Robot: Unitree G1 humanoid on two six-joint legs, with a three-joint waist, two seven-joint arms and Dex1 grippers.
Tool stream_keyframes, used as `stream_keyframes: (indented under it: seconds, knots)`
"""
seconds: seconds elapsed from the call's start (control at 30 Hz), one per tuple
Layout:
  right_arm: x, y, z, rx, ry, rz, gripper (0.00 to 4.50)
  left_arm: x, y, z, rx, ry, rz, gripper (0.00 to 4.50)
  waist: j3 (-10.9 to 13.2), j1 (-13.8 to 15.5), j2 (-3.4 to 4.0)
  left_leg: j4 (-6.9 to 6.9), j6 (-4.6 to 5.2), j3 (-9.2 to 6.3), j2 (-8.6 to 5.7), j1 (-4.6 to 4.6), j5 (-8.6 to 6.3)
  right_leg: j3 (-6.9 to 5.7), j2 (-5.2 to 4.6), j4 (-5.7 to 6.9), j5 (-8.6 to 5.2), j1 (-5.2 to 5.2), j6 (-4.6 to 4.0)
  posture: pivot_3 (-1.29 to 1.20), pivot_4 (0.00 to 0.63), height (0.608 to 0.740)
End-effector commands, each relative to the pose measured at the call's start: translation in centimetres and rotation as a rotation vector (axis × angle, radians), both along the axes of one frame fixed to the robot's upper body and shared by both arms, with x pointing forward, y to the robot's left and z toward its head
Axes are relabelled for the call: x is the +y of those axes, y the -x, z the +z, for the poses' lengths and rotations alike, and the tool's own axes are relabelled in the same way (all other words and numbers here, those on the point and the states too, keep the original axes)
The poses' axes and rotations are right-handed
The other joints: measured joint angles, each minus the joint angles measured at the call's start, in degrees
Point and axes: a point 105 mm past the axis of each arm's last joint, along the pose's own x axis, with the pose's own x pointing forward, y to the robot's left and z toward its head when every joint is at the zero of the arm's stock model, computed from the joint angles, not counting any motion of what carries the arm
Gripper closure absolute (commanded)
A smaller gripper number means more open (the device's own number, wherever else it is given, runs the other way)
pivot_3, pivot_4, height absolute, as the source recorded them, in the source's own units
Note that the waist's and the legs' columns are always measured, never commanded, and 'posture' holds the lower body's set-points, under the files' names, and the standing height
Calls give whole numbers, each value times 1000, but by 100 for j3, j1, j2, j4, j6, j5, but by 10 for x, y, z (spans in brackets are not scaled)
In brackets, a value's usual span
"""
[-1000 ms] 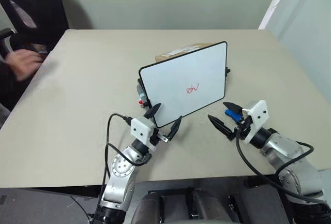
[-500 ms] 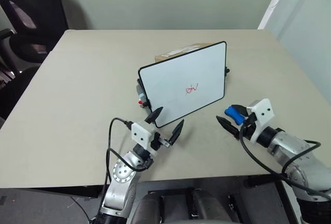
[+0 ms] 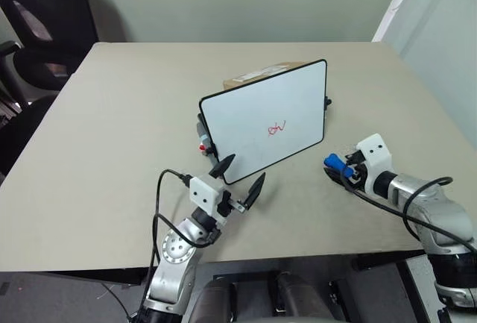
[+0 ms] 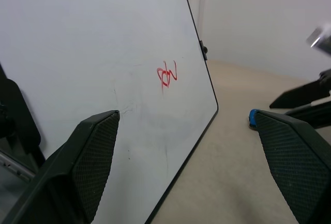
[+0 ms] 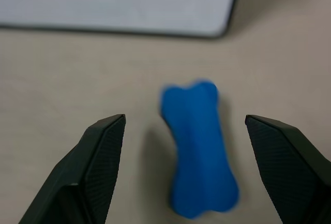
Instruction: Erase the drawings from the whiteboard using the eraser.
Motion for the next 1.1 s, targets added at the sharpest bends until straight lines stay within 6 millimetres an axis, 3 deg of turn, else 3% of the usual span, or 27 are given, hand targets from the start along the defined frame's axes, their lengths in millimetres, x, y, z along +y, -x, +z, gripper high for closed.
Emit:
stream_keyframes:
  seconds: [0.03,0.2,0.47,0.57,0.63,0.83,0.97,1.1]
  knots:
    - [-8,-5,0,23,37,-32,591,-1,5,15,-60,25,8,0,0,-1,0,-1,0,0,0,0,0,0,0,0,1,-1,1,0,150,740]
    - [-2,-3,-3,53,30,-4,591,1,5,16,-60,30,13,0,0,-4,0,3,0,0,0,1,0,0,0,1,1,2,0,0,150,740]
    - [3,6,0,36,51,36,3218,-1,4,13,-51,22,1,0,0,20,0,9,3,-1,0,1,-2,0,0,-1,1,7,-1,0,150,740]
    - [6,4,9,-16,65,40,3940,-3,4,12,-49,20,-7,0,0,19,0,11,5,0,0,0,-3,0,0,-1,1,8,-1,0,150,740]
    - [17,2,27,-85,36,64,3940,-4,4,12,-49,20,-9,0,0,15,0,11,5,0,0,0,-3,0,0,-1,1,7,-1,0,150,740]
    - [77,13,79,-265,-88,267,3940,-4,3,12,-48,20,-9,0,0,-55,0,2,2,1,0,0,-1,-1,1,3,0,-2,-3,0,150,740]
    - [107,1,93,-322,-132,303,3940,-4,3,12,-49,15,-12,0,0,-64,0,6,2,1,0,1,-1,-1,1,2,1,-1,-1,0,150,740]
    - [128,-12,95,-337,-164,315,3940,-5,3,13,-51,12,-14,0,0,-48,0,7,3,-2,0,2,-1,-2,1,1,2,-8,-2,0,150,740]
